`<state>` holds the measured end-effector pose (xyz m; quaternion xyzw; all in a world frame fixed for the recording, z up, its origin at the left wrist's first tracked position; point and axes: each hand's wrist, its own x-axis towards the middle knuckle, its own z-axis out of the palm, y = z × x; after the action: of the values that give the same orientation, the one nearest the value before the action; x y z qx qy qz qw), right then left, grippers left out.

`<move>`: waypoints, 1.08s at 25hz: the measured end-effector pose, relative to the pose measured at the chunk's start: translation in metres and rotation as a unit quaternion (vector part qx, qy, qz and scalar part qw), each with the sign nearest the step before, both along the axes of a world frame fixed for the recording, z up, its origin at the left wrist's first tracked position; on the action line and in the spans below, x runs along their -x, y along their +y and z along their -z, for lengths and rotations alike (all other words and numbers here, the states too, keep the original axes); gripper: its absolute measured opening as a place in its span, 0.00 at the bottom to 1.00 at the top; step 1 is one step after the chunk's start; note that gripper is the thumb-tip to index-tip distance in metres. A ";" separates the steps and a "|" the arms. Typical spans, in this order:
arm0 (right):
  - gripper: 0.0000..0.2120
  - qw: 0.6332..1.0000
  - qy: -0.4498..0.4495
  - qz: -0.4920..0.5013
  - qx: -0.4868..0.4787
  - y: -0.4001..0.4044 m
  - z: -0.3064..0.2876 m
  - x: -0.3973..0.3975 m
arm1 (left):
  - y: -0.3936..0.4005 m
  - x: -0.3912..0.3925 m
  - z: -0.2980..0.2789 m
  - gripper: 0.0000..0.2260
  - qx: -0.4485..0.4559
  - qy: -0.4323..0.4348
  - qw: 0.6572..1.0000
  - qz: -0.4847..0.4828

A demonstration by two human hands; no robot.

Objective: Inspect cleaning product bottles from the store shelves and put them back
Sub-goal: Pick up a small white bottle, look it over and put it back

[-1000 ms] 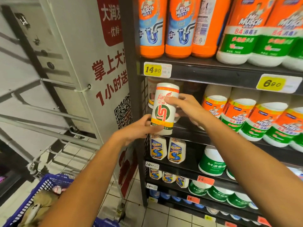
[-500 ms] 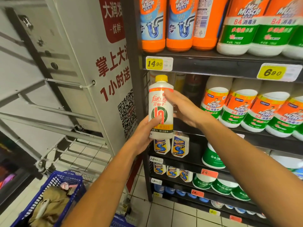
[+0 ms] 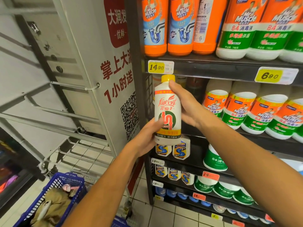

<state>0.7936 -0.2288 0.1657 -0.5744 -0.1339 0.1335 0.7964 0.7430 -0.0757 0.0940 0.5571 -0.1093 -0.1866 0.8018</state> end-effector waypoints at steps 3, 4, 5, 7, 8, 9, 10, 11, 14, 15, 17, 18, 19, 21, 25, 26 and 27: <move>0.18 1.000 0.002 0.006 0.002 0.004 -0.003 0.001 | -0.003 0.000 -0.001 0.31 0.051 0.041 0.998 0.007; 0.18 1.000 0.004 0.009 0.004 0.005 -0.003 0.001 | -0.005 -0.001 0.000 0.32 0.063 0.054 0.997 0.005; 0.18 1.000 0.006 0.010 0.005 0.006 -0.004 0.001 | -0.006 -0.003 0.001 0.33 0.071 0.064 0.995 0.005; 0.18 1.000 0.011 0.002 0.001 0.006 -0.005 0.001 | -0.007 -0.005 0.001 0.34 0.065 0.070 0.995 0.003; 0.18 1.000 0.016 -0.004 -0.006 0.005 -0.006 0.001 | -0.007 -0.006 0.001 0.34 0.055 0.067 0.996 0.001; 0.18 1.000 0.022 -0.010 -0.014 0.004 -0.007 0.002 | -0.007 -0.007 0.001 0.34 0.050 0.065 0.997 0.000; 0.18 0.999 0.025 -0.015 -0.020 0.004 -0.008 0.003 | -0.006 -0.007 0.001 0.34 0.051 0.063 0.997 -0.001; 0.18 0.999 0.026 -0.018 -0.024 0.003 -0.009 0.003 | -0.006 -0.008 0.002 0.34 0.057 0.062 0.996 0.001; 0.18 0.999 0.026 -0.024 -0.027 0.004 -0.011 0.005 | -0.006 -0.007 0.003 0.33 0.073 0.060 0.995 0.014; 0.19 0.999 0.026 -0.025 -0.029 0.004 -0.011 0.006 | -0.005 -0.006 0.003 0.33 0.073 0.058 0.996 0.013; 0.19 0.999 0.023 -0.023 -0.033 0.004 -0.011 0.007 | -0.007 -0.004 0.000 0.33 0.061 0.057 0.996 -0.007; 0.20 0.999 0.022 -0.020 -0.033 0.005 -0.012 0.007 | -0.008 -0.004 -0.002 0.34 0.052 0.056 0.997 -0.027; 0.20 0.999 0.017 -0.012 -0.028 0.006 -0.014 0.006 | -0.010 -0.003 -0.003 0.33 0.035 0.049 0.997 -0.055; 0.22 1.000 0.000 0.024 0.009 0.007 -0.018 0.004 | -0.015 -0.002 -0.007 0.31 -0.042 0.019 0.992 -0.116; 0.17 0.993 -0.020 0.091 0.072 0.005 -0.020 -0.003 | -0.025 0.003 -0.013 0.31 -0.184 -0.010 0.969 -0.165; 0.14 0.993 -0.021 0.096 0.064 0.003 -0.019 -0.004 | -0.026 0.004 -0.014 0.31 -0.188 -0.016 0.969 -0.162; 0.12 0.994 -0.022 0.098 0.050 0.000 -0.019 -0.005 | -0.026 0.004 -0.014 0.32 -0.185 -0.018 0.970 -0.157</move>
<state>0.7983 -0.2285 0.1849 -0.6268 -0.0872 0.0490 0.7727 0.7393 -0.1017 0.1085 0.7093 0.0013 -0.0652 0.7019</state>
